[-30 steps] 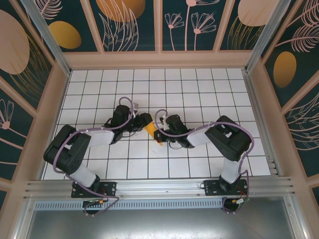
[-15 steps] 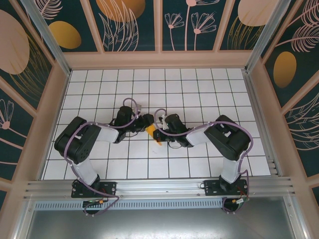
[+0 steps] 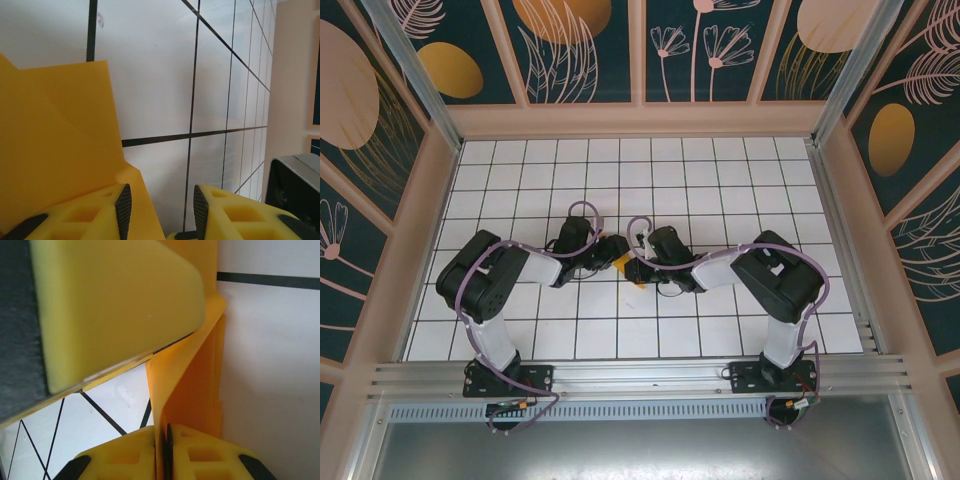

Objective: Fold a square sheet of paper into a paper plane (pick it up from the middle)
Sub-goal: Fold the wing for the fifth time at the center of the table.

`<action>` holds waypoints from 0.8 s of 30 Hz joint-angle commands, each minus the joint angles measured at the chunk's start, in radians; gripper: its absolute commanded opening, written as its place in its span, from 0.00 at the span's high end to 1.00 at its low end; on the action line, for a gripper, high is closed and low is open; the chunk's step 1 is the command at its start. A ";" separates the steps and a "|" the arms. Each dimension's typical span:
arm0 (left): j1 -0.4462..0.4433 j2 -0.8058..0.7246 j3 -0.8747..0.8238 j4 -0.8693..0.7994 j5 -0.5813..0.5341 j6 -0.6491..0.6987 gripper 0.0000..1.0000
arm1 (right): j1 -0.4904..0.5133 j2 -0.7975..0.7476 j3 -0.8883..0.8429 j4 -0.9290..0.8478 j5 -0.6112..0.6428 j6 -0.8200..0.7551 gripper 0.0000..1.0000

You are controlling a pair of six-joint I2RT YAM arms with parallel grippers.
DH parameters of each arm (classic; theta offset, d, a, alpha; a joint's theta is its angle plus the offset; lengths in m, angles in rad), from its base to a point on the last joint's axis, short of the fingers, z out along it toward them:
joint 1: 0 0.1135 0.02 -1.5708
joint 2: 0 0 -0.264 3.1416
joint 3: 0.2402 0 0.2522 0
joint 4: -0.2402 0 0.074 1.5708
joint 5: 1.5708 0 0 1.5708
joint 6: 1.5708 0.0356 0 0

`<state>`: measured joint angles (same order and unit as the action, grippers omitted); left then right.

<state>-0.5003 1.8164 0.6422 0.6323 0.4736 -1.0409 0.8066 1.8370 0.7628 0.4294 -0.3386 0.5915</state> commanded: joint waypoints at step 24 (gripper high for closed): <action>0.002 0.045 -0.013 -0.095 -0.030 0.060 0.63 | -0.038 -0.102 0.011 -0.135 -0.063 0.083 0.74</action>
<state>-0.5003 1.8198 0.6453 0.6243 0.4744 -1.0142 0.7765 1.7580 0.7525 0.3214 -0.3725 0.6613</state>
